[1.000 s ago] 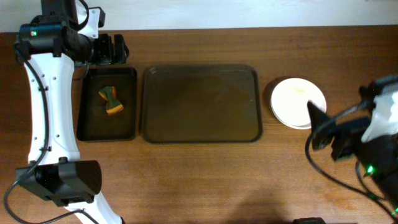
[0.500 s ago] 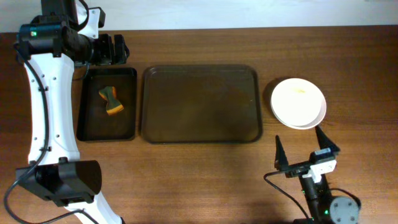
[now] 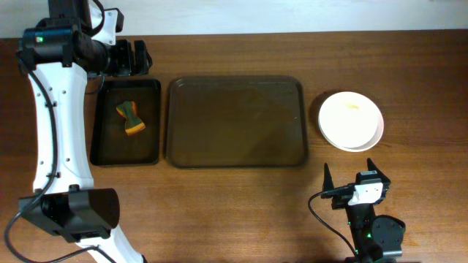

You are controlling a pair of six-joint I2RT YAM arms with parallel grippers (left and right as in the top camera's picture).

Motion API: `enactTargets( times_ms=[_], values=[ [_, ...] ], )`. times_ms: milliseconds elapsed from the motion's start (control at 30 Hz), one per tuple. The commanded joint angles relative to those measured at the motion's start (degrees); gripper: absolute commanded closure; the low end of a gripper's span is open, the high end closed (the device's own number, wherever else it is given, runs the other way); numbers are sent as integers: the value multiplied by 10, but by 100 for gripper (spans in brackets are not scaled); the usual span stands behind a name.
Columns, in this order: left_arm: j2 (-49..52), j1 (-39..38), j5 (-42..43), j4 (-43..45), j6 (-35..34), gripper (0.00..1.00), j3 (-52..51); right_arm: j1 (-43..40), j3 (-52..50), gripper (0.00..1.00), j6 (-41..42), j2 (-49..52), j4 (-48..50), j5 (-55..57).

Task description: Clean dirty plates on tray and stack at the side

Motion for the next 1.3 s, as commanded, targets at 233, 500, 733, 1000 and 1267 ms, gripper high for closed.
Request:
enactTargets(
  times_ms=[233,500,733,1000,1267],
  values=[
    [0,0,4,1,-3,0,4,-3,-3,2,4,-2,-4,9],
    [-67,0,-5,-4,1,0,3,-3,-3,2,4,-2,-4,9],
    [-347,1,-17,354,3,0,-405,-3,-3,2,4,-2,-4,9],
    [-682,0,-2,716,14,0,-1003,-3,-3,2,4,-2,-4,9],
    [-925,0,-2,809,61,0,-1218,-3,-3,2,4,-2,-4,9]
  ],
)
